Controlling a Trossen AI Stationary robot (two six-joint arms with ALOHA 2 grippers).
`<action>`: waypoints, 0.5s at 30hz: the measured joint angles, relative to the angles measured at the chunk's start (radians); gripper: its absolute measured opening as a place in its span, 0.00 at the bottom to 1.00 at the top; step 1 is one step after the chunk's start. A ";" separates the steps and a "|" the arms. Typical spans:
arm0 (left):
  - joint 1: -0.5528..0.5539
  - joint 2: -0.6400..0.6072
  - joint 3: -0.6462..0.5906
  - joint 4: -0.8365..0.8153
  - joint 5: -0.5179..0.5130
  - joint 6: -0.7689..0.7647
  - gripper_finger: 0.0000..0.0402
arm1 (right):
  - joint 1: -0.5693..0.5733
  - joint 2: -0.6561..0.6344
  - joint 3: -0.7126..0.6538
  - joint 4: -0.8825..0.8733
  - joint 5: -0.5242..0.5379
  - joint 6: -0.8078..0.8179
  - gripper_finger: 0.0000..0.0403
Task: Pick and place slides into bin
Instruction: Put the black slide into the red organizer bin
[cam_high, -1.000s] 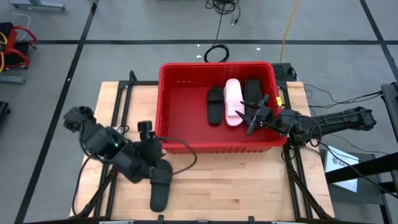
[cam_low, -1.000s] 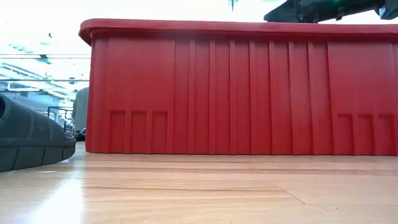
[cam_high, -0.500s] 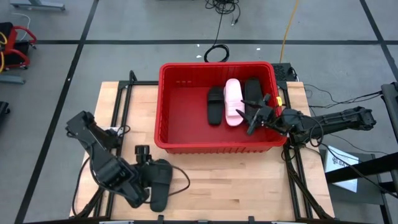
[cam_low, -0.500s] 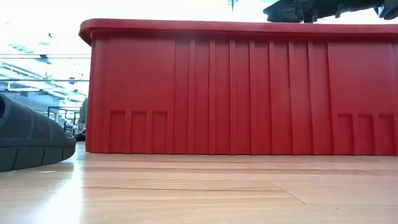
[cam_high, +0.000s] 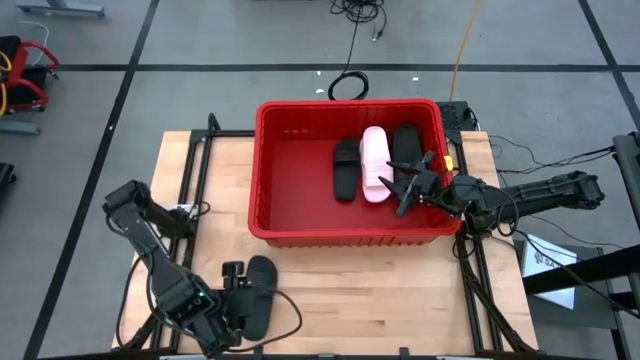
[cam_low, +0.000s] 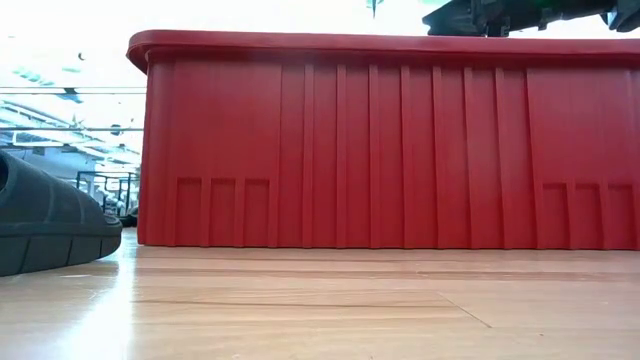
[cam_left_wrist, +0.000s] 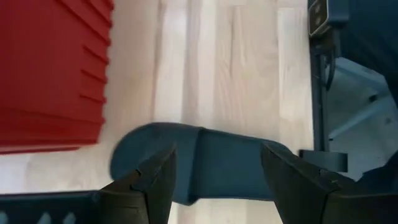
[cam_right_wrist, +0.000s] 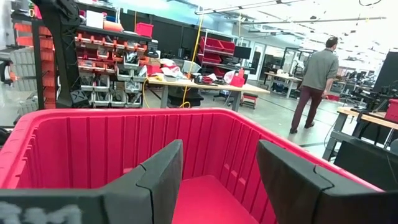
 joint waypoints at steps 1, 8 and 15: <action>-0.005 0.000 -0.014 0.011 0.001 -0.011 0.56 | 0.000 0.000 0.000 0.000 0.000 0.000 0.49; -0.021 0.000 -0.133 0.082 0.031 -0.074 0.56 | 0.000 0.001 0.000 -0.008 0.000 0.000 0.49; -0.007 0.000 -0.222 0.186 0.045 -0.073 0.56 | 0.000 0.001 0.000 -0.008 0.000 0.001 0.49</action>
